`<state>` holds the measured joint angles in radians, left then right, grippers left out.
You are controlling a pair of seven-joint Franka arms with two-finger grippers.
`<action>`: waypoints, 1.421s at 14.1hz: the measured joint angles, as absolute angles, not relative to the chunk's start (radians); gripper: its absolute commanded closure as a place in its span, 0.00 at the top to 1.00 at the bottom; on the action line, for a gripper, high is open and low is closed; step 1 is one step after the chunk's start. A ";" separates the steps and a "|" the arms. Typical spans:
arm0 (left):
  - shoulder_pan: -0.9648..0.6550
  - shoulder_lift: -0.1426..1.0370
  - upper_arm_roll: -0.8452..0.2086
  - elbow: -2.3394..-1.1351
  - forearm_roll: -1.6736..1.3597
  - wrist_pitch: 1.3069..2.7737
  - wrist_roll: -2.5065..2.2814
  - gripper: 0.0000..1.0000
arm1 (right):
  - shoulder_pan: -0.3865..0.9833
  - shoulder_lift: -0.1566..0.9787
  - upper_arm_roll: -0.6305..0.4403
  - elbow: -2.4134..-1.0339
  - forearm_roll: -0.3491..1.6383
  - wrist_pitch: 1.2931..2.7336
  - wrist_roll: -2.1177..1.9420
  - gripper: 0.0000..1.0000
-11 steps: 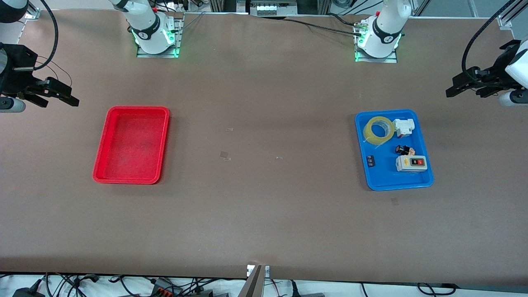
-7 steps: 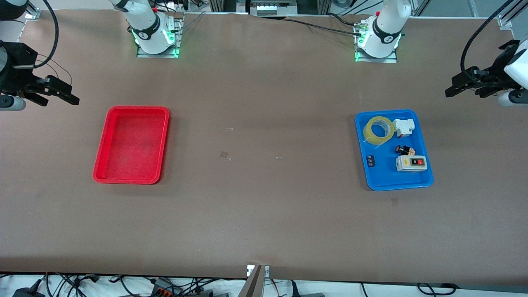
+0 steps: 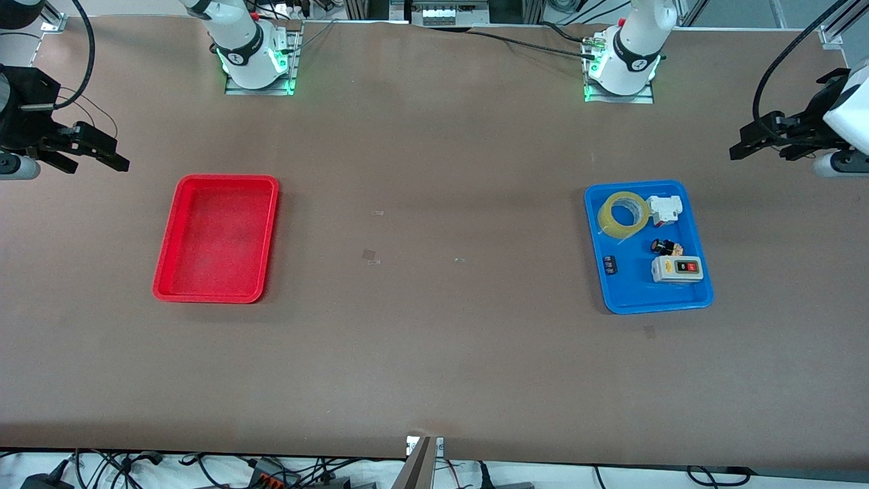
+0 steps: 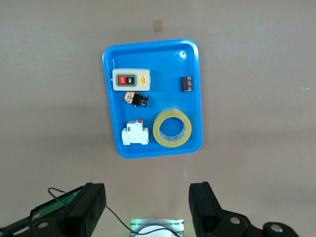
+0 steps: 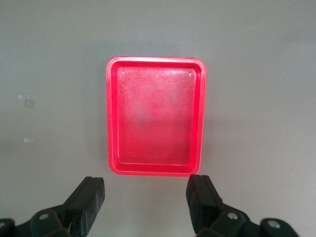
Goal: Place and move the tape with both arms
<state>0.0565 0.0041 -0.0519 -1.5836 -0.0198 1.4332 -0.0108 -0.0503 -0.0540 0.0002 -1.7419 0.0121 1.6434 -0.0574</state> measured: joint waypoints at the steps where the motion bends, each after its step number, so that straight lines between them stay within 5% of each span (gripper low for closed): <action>1: 0.055 0.004 -0.052 -1.601 -0.020 1.445 -0.011 1.00 | -0.050 -0.054 0.000 -1.742 0.012 1.643 -0.057 0.99; 12: 0.050 0.037 -0.056 -2.157 -0.020 2.045 -0.009 1.00 | -0.050 -0.054 0.003 -1.742 0.012 1.644 -0.057 0.99; 20: 0.047 0.245 -0.070 -2.207 -0.020 2.203 0.051 1.00 | -0.050 -0.054 0.005 -1.742 0.012 1.644 -0.057 0.99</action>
<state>0.0465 0.2451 -0.0703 -2.2071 -0.0197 2.2028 0.0513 -0.0498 -0.0539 0.0050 -1.7420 0.0121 1.6438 -0.0575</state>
